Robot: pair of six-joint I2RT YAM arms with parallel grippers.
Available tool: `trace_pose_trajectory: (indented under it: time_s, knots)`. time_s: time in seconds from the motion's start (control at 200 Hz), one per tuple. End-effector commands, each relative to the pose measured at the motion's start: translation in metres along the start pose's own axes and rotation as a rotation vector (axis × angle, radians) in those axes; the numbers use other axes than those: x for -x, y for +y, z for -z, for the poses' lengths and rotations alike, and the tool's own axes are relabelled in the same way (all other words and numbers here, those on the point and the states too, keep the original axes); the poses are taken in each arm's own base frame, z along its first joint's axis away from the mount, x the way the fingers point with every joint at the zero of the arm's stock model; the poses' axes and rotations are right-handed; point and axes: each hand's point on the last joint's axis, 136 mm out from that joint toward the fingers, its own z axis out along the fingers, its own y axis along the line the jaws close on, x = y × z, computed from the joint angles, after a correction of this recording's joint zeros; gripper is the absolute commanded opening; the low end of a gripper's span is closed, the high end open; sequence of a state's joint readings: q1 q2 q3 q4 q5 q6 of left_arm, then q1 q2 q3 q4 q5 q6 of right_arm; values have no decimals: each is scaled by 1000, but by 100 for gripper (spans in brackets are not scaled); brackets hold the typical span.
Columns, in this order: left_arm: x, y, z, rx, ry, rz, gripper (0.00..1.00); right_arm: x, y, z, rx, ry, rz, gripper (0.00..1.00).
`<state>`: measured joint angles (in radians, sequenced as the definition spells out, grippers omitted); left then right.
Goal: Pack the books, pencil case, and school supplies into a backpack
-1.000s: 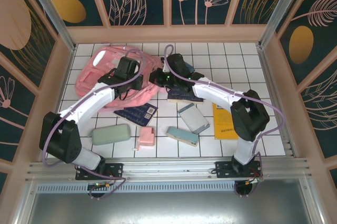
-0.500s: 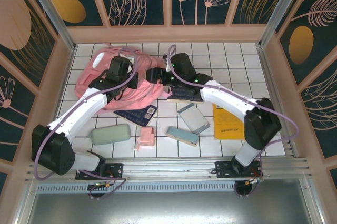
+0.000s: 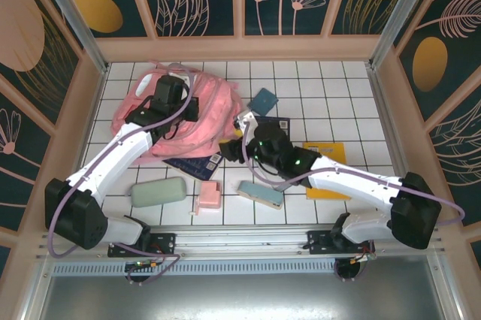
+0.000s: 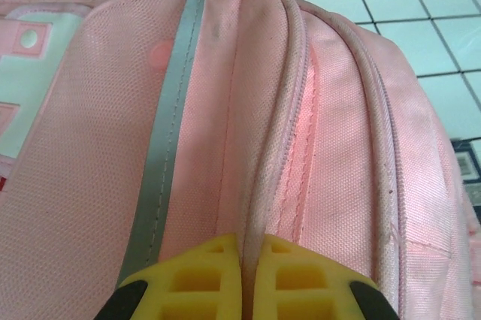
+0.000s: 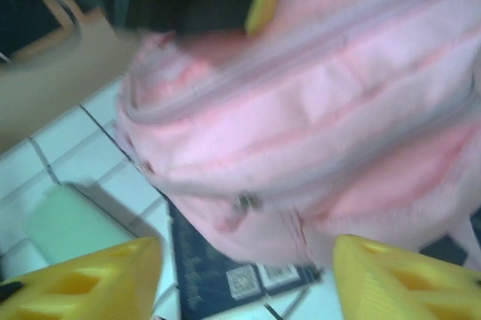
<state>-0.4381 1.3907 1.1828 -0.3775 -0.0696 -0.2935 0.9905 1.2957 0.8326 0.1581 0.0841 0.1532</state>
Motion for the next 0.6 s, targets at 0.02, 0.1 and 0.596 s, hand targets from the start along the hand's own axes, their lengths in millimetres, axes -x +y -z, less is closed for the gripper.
trace_pose_trajectory:
  time_s: [0.02,0.1,0.596]
  knots:
    - [61,-30,16,-137,-170,130,0,-13,-28,-8,-165,-65,-89,45]
    - [62,-30,13,-137,-166,156,0,-30,-27,-18,-202,-57,-66,40]
    - [49,-22,3,-99,-136,149,0,-43,-30,-62,-383,-139,129,56]
